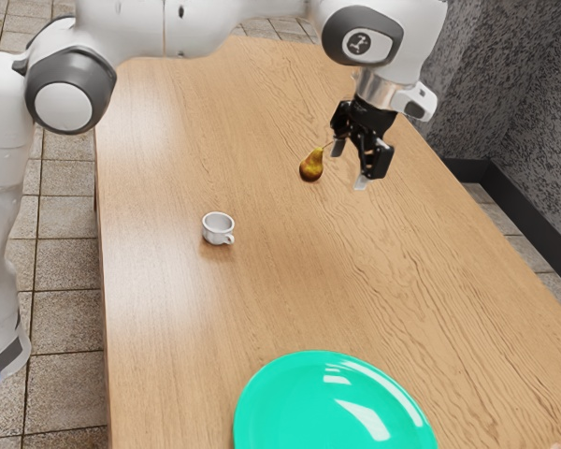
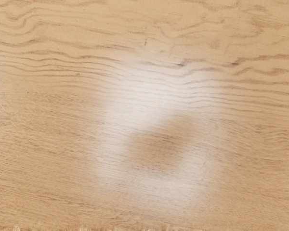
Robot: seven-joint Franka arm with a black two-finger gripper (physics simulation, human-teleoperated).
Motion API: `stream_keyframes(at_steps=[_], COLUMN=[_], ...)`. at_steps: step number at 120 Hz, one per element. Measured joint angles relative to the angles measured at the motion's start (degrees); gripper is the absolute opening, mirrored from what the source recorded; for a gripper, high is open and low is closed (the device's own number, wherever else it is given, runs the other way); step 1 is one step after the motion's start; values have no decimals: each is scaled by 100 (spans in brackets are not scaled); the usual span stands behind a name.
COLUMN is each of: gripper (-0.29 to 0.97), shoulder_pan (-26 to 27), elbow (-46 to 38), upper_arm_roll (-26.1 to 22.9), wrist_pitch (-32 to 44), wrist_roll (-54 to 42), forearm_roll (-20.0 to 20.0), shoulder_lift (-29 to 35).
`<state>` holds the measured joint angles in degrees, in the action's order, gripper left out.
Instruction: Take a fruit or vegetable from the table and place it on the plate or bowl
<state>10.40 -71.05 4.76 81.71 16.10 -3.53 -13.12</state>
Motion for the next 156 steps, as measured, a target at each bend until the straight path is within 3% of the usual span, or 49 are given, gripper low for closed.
stream_keyframes(at_steps=[12,22,30,40,51,61,82,98,114,156], gripper=[68,68,68,68,68,68,68,68,68,68], shoulder_pan=[-177,-168,242,816,776,724,714,723,697,430], elbow=[-94,-366,-1570,-3585,-5175,-5764,-6492,-6550,-6546,-6482], upper_arm_roll=[40,43,484,978,1195,1540,2321,2995,3507,3823], wrist_pitch=[8,63,401,950,1653,2388,4355,5888,7293,9461], wrist_roll=[212,321,303,283,242,136,-65,-185,-288,-425], forearm_roll=[-80,-399,-594,-932,-1482,-1940,-3101,-3615,-3929,-4157], shoulder_lift=[-70,-35,642,2088,3315,3651,3617,3213,2788,2127])
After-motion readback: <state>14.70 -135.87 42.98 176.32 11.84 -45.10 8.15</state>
